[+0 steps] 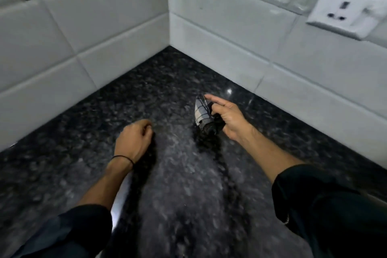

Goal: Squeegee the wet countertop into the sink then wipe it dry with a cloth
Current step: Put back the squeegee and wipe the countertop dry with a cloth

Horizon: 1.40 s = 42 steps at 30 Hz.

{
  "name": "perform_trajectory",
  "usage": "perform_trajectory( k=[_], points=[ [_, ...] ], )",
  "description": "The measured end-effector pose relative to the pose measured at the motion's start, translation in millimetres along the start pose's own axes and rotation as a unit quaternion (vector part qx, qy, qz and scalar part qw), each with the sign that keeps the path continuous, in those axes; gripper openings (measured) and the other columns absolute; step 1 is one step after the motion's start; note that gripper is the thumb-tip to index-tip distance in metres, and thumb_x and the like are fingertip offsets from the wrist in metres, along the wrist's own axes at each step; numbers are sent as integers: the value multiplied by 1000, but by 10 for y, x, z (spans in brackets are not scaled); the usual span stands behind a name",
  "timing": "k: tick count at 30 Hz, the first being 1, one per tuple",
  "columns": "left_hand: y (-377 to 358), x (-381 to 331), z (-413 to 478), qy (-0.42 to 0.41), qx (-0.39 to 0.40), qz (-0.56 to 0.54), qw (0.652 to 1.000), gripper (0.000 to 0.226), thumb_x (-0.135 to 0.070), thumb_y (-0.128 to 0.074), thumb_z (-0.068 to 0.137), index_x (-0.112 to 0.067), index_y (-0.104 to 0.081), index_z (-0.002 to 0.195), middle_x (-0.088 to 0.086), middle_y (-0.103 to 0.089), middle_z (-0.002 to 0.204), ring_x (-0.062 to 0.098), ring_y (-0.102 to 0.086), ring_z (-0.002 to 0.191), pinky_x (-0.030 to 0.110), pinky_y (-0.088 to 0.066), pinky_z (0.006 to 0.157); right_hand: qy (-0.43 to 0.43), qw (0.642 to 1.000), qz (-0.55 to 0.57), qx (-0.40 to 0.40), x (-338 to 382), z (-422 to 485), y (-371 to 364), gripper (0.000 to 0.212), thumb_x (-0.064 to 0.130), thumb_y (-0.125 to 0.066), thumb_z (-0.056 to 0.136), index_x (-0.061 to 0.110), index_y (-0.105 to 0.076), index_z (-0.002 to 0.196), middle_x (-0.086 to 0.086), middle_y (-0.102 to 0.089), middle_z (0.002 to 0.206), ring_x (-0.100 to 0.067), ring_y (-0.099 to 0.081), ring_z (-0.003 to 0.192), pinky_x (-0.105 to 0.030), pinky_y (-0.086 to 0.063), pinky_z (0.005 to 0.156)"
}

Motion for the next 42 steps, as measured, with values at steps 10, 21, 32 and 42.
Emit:
perform_trajectory(
  k=[10, 21, 32, 42],
  points=[
    [209, 993, 1317, 27, 9, 140, 990, 55, -54, -35, 98, -30, -37, 148, -2, -23, 162, 23, -20, 149, 54, -20, 115, 200, 854, -480, 0, 648, 2002, -1331, 61, 59, -52, 86, 26, -58, 137, 3, -60, 137, -14, -57, 120, -34, -43, 107],
    [-49, 1222, 1331, 62, -35, 163, 984, 70, -74, -15, 91, -44, -7, 154, -11, 2, 165, 16, 3, 152, 55, 1, 120, 267, 674, -686, 59, -229, 2370, -1909, 67, 59, -25, 100, 19, -22, 154, -3, -8, 166, -30, -3, 152, -55, -7, 121],
    [-81, 1202, 1340, 63, -58, 171, 981, 62, -64, -14, 97, -42, -6, 154, -10, -2, 165, 17, 2, 153, 56, 0, 120, 276, 628, -727, -9, 355, 3095, -1168, 52, 65, -30, 97, 38, -36, 141, -13, -23, 156, -39, -16, 146, -63, -17, 114],
    [-28, 1221, 1343, 88, -79, 155, 981, 62, -50, -21, 99, -28, -15, 156, -7, -9, 165, 13, -5, 152, 52, -7, 122, 399, 530, -692, 285, -408, 2047, -2095, 50, 54, -28, 103, 50, -19, 151, -2, -7, 166, -30, -2, 152, -45, -3, 121]
  ],
)
Point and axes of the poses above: each hand's wrist, its own z-axis towards the middle knuckle, its own y-axis out of the back of the hand, x = y × z, the point moved 5 cm from there along z, towards the middle knuckle
